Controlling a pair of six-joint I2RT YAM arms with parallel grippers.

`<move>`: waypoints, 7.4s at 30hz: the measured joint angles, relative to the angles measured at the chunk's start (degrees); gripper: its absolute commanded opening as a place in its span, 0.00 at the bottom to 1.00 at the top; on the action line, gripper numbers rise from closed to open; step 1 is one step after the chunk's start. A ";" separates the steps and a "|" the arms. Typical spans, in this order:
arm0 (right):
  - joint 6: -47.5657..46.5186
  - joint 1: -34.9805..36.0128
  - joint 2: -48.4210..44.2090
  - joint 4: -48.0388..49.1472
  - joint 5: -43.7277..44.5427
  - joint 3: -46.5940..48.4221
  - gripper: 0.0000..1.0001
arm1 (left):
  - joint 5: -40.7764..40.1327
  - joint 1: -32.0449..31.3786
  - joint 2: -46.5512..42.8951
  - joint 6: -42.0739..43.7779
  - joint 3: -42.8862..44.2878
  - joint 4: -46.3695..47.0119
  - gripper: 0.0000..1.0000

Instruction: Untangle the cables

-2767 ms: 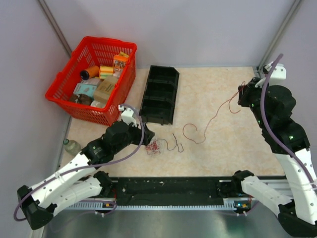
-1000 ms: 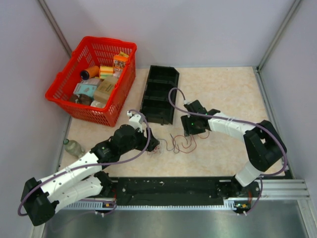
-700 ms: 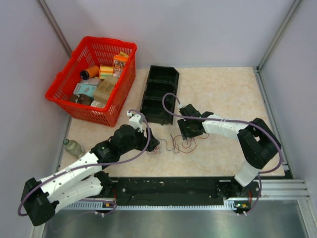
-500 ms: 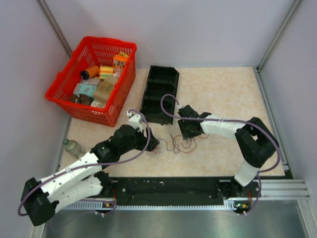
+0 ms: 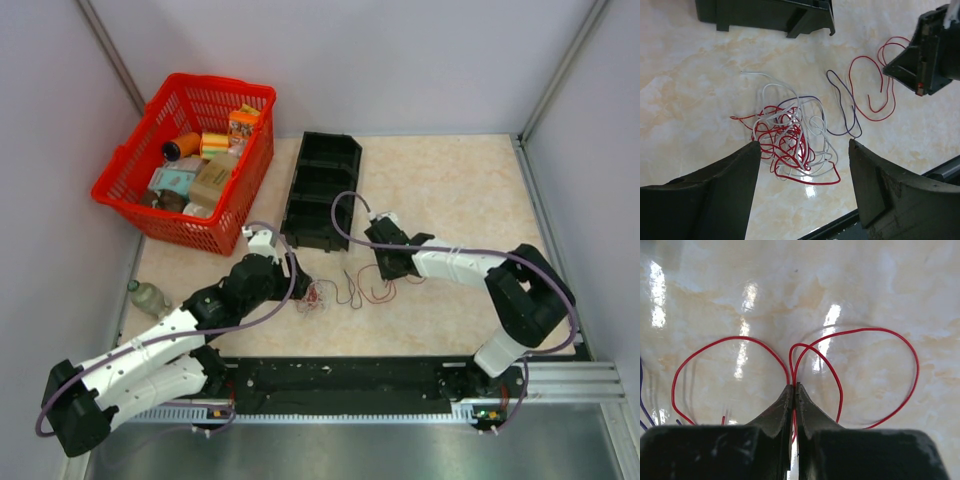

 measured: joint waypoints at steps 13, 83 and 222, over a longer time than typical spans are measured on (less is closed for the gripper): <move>-1.79 -4.28 -15.04 1.40 7.67 8.26 0.00 | -5.88 0.00 0.46 -5.75 -0.04 -1.14 0.76; 4.94 -6.67 37.03 13.64 -16.76 62.77 0.00 | -0.02 0.02 -7.48 -10.43 -7.37 0.07 0.77; -14.12 -9.70 26.56 26.21 12.44 58.23 0.00 | 1.38 0.02 7.87 -11.96 -12.96 18.32 0.00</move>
